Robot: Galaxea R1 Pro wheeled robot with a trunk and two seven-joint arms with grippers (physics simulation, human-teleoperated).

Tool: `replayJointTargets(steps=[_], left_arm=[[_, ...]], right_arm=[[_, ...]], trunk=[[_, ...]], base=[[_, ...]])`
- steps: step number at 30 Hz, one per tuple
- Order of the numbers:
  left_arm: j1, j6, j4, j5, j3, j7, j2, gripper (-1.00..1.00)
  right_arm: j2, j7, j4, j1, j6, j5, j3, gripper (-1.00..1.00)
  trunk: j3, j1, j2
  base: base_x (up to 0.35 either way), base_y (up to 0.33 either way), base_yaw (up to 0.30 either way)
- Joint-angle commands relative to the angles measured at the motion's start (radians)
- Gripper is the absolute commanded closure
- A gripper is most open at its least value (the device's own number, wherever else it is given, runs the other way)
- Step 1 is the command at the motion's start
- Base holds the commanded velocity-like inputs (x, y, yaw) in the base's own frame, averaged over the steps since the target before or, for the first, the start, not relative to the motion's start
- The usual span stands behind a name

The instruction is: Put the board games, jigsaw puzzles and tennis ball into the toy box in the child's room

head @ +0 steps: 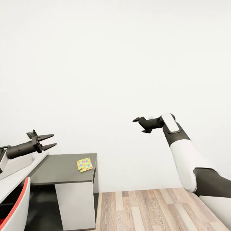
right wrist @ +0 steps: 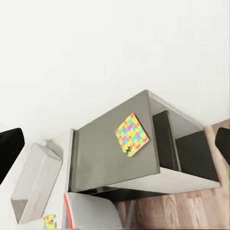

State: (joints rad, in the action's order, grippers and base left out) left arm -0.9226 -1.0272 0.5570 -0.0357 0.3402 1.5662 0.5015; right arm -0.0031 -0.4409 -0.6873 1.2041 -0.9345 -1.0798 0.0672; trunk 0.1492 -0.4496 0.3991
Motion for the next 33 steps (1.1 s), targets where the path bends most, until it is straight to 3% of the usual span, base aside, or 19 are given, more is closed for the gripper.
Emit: replayJointTargets(steps=[1,8,17,21,29,30,33], left_arm=[[0.000,-0.010,0.000,0.002,0.000,0.005,0.000,-1.00],[0.001,-0.009,0.000,0.003,0.000,0.005,0.000,-1.00],[0.003,-0.006,0.000,0.006,0.000,0.005,0.000,-1.00],[0.006,-0.002,0.000,0.007,-0.001,0.005,0.000,-1.00],[0.020,0.043,-0.006,0.011,-0.004,0.005,-0.002,-1.00],[0.030,0.053,-0.006,0.012,-0.004,0.005,-0.003,-1.00],[0.044,0.063,-0.007,0.012,-0.004,0.005,-0.004,-1.00]], right_arm=[[0.002,-0.010,-0.001,-0.007,-0.001,0.005,0.002,-1.00],[0.012,-0.009,0.002,-0.071,0.044,0.126,0.002,-1.00],[0.012,0.029,0.005,-0.191,0.149,0.182,0.002,-1.00],[0.011,0.060,0.010,-0.262,0.252,0.229,0.001,-1.00],[0.012,0.202,0.076,-0.359,0.441,0.430,0.002,-1.00],[0.012,0.246,0.097,-0.372,0.483,0.475,0.002,-1.00],[0.012,0.311,0.134,-0.391,0.551,0.527,0.003,-1.00]], trunk=[[0.000,0.000,0.001],[0.000,0.000,0.001],[0.000,0.000,0.001],[0.000,0.000,0.001],[0.000,0.000,0.001],[0.000,0.000,0.001],[0.000,0.000,0.001]], base=[[0.000,0.000,-0.005],[0.000,0.000,-0.002],[0.000,0.000,0.000],[0.000,0.000,0.000],[0.000,0.000,0.000],[0.000,0.000,0.000],[0.000,0.000,0.000]])
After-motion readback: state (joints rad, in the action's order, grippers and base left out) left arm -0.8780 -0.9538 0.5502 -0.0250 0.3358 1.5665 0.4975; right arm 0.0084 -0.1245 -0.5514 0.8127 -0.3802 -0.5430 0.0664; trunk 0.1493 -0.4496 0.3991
